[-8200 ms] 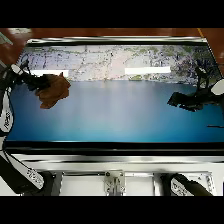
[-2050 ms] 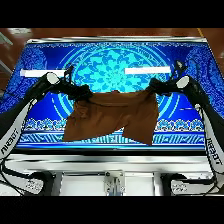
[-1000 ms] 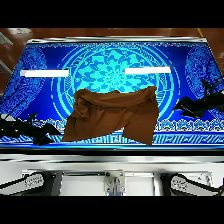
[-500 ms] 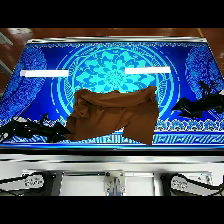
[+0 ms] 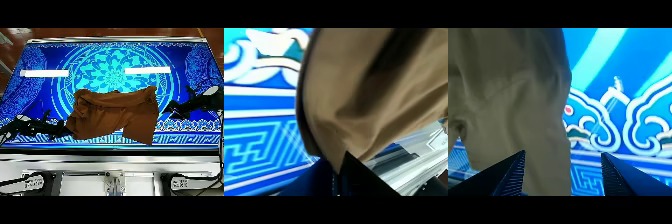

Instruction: Fold the shirts.

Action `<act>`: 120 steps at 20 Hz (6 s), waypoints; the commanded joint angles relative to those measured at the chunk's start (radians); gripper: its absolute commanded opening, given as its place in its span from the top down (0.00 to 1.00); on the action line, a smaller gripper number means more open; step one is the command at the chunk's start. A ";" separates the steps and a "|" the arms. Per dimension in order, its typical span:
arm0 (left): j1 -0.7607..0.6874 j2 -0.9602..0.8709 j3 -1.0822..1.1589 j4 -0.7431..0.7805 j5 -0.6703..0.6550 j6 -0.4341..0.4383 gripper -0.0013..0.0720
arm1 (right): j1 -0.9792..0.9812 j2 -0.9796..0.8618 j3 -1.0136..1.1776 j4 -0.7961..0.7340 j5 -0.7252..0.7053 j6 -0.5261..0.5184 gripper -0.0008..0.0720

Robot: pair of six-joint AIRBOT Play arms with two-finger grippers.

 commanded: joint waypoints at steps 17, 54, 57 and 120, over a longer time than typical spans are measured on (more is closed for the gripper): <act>0.024 0.306 0.712 0.133 -0.052 -0.037 0.93 | 0.095 0.181 0.292 0.167 -0.145 -0.193 0.91; 0.024 0.140 0.551 0.050 0.216 -0.002 0.93 | 0.316 0.122 0.198 -0.296 -0.644 0.181 0.91; 0.010 -0.102 0.706 -0.040 0.245 0.125 0.93 | 0.341 -0.012 0.198 -0.266 -0.935 0.247 0.91; 0.330 -0.045 0.046 0.303 -0.232 0.079 0.29 | -0.089 0.215 -0.055 -0.171 0.103 0.119 0.08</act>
